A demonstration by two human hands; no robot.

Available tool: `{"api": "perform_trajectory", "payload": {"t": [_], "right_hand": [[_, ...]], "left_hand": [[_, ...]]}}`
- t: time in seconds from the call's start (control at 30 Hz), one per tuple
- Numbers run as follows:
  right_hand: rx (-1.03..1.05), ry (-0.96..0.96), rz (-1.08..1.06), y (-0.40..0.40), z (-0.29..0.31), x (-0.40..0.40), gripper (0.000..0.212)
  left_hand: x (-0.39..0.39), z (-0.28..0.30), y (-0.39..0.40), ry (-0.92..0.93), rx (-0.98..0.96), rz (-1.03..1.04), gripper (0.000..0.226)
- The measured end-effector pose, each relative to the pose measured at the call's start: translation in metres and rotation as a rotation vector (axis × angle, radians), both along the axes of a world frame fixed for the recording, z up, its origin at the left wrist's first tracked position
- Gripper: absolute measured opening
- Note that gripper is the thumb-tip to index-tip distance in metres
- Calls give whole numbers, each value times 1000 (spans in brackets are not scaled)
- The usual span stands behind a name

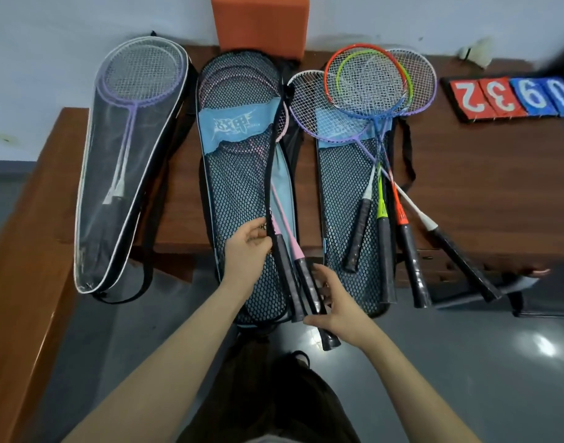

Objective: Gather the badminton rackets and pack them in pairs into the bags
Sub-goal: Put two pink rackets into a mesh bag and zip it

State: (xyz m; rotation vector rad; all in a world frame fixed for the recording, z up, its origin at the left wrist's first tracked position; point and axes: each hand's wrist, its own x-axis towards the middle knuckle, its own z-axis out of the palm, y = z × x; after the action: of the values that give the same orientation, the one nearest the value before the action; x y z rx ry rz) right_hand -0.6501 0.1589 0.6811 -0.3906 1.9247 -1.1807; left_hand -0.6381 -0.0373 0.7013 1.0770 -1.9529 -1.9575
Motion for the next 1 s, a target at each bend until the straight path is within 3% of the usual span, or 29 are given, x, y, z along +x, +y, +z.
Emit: {"api": "perform_trajectory", "payload": {"t": [0.07, 0.33, 0.57, 0.67, 0.83, 1.0], "right_hand": [[14, 25, 5, 4, -1, 6, 89], [-177, 46, -299, -14, 16, -6, 45], [-152, 121, -262, -43, 4, -15, 36], [-115, 89, -189, -27, 4, -5, 44], [66, 124, -38, 9, -9, 27, 75], [39, 120, -120, -8, -8, 29, 71]], "left_hand": [[0, 0, 2, 25, -16, -11, 43], [11, -1, 9, 53, -77, -71, 39], [9, 1, 0, 107, -147, -109, 38], [9, -2, -1, 95, -180, -130, 37], [27, -8, 8, 54, -516, -286, 40], [63, -20, 21, -205, -631, -524, 67]]}}
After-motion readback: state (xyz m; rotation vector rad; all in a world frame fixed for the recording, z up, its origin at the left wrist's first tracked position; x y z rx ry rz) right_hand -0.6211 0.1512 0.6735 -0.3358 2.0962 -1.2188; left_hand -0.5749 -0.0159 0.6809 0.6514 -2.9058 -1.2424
